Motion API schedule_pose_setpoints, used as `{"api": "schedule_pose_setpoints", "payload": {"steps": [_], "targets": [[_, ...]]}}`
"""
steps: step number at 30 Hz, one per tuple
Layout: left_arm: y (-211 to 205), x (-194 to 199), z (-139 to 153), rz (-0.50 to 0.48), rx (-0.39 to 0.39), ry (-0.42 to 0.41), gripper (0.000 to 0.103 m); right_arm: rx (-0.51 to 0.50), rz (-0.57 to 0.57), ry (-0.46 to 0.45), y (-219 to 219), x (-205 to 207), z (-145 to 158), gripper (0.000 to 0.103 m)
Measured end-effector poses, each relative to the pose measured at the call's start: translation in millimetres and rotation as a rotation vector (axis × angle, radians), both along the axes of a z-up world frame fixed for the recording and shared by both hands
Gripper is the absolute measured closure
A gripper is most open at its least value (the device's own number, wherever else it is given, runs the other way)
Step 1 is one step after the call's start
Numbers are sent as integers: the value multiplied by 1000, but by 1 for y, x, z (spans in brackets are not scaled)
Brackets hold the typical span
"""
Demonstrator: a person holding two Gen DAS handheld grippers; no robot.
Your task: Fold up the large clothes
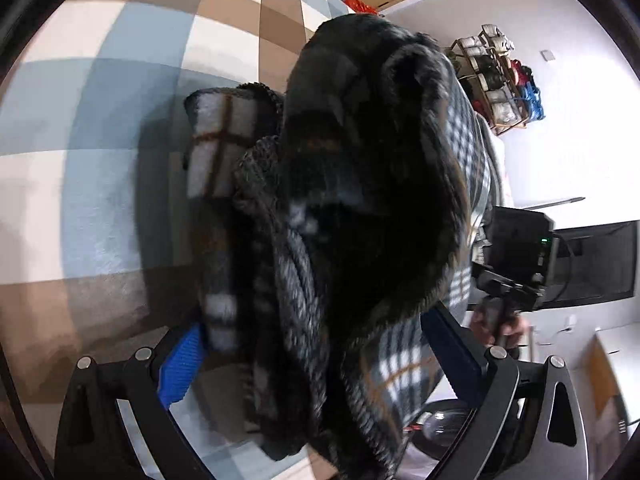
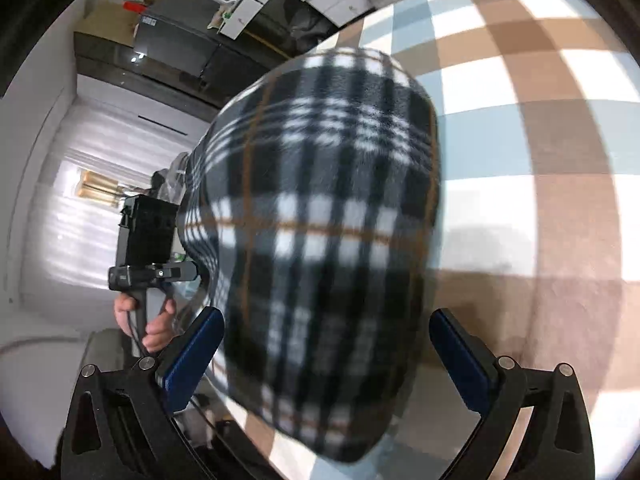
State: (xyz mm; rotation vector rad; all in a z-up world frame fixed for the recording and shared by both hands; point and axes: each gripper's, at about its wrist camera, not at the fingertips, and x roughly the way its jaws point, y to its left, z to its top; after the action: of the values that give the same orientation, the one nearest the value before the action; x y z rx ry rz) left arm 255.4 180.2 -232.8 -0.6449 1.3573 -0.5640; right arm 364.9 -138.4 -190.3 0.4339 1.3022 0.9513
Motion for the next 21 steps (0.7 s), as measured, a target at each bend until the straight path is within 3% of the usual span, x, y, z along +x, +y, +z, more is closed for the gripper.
{"api": "schedule_pose_setpoints", "payload": {"steps": [3, 8, 14, 19, 21], "targets": [[-1, 5, -2, -21, -5, 16, 5, 13, 24, 20, 2, 11, -6, 0], [-20, 10, -6, -119, 64, 17, 5, 8, 77, 56, 7, 10, -9, 0], [-24, 22, -11, -118, 49, 36, 6, 29, 131, 134, 5, 27, -18, 0], [-27, 29, -8, -118, 16, 27, 20, 60, 140, 114, 4, 34, -15, 0], [-32, 36, -4, -106, 11, 19, 26, 43, 118, 83, 5, 31, -9, 9]]}}
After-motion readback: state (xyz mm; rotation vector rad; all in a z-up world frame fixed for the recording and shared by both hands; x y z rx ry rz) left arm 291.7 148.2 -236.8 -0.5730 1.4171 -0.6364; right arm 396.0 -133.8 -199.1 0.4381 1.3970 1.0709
